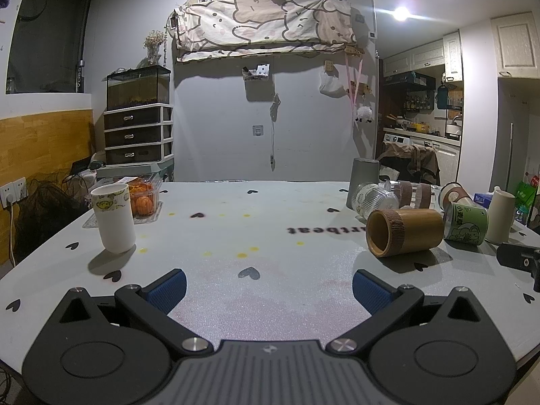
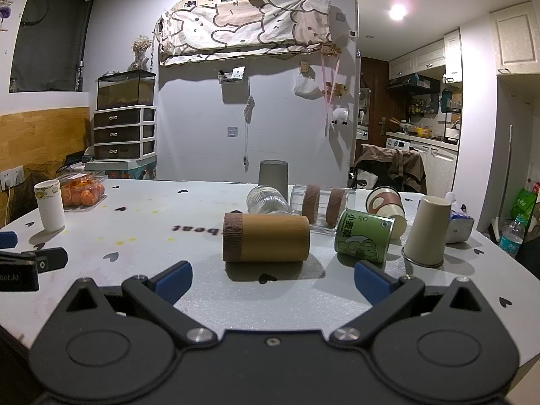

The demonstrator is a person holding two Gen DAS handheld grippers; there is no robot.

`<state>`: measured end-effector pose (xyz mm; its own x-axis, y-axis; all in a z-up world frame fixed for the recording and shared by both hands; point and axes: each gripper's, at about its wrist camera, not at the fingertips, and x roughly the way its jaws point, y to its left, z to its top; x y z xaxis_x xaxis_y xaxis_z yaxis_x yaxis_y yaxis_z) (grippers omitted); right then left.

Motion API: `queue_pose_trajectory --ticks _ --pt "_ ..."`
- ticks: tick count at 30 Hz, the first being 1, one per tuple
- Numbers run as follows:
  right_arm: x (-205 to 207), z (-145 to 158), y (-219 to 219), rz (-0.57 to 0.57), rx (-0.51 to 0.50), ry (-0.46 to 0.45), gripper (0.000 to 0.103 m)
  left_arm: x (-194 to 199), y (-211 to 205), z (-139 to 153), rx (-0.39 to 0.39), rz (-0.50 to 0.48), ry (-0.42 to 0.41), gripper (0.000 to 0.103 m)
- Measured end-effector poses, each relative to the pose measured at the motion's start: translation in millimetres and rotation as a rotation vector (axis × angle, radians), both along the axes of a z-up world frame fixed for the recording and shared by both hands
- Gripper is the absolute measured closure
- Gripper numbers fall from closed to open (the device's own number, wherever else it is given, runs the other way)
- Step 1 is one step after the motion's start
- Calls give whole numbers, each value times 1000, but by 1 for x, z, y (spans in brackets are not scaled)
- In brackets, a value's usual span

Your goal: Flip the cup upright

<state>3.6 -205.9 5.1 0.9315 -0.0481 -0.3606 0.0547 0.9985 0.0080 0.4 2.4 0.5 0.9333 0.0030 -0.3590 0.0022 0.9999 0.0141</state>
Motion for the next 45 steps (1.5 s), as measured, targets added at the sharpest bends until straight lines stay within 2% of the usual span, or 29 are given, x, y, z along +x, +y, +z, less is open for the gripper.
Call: queue_pose_trajectory --ticks 23,33,34,37,40,43,45 --pt "0 0 0 0 2 1 0 -1 0 2 -2 1 1 0" --pt "40 8 8 8 15 -6 0 0 0 -4 -2 3 5 0" --pt "49 10 8 21 11 -1 0 1 3 -14 -5 5 8 0" --pt "67 11 3 72 -27 -2 0 0 7 -15 -8 9 9 0" --pt "87 15 0 174 -107 8 0 -1 11 -14 -15 16 10 0" --pt "113 14 1 267 -230 50 0 -2 14 -15 -21 23 13 0" --pt "130 10 6 322 -354 83 0 -1 16 -15 -26 25 14 0"
